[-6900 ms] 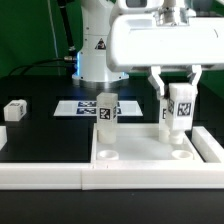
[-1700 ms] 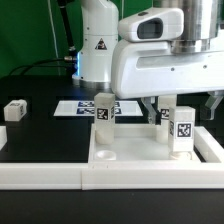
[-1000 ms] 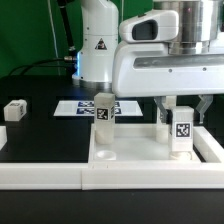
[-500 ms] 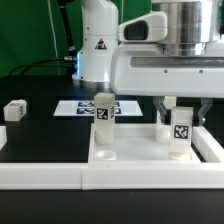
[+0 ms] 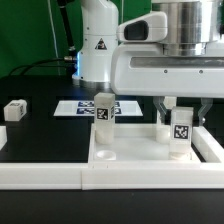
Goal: Assemble square table
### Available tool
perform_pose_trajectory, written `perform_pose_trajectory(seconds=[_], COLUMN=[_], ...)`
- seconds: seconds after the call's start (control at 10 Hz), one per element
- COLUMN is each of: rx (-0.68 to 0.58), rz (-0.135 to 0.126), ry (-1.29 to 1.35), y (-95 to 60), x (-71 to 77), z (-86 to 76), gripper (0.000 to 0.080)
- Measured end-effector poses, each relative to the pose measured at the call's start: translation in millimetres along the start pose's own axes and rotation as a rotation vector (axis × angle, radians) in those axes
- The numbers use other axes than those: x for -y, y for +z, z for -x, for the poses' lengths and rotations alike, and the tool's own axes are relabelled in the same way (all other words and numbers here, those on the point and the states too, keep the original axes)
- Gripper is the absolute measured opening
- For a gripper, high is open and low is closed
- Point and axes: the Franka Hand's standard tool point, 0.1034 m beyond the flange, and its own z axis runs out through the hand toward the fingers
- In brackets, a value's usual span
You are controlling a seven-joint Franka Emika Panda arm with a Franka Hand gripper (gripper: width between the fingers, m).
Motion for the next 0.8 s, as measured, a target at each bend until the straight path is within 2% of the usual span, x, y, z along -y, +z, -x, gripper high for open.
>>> perform_pose_trajectory(seconds=[0.3,0.5,0.7,0.8], rx=[-0.001,-0.012,-0.031,-0.027], rz=[-0.002,-0.027,-0.045,-0.073], ry=[0.040,0.333,0.626,0.764], y=[-0.1,0.9,2.2,3.2], x=[-0.6,0.3,12.9,18.2], z=[-1.0,-2.2,1.4,2.7], gripper=[0.0292,0.0292,0.0292,0.0292])
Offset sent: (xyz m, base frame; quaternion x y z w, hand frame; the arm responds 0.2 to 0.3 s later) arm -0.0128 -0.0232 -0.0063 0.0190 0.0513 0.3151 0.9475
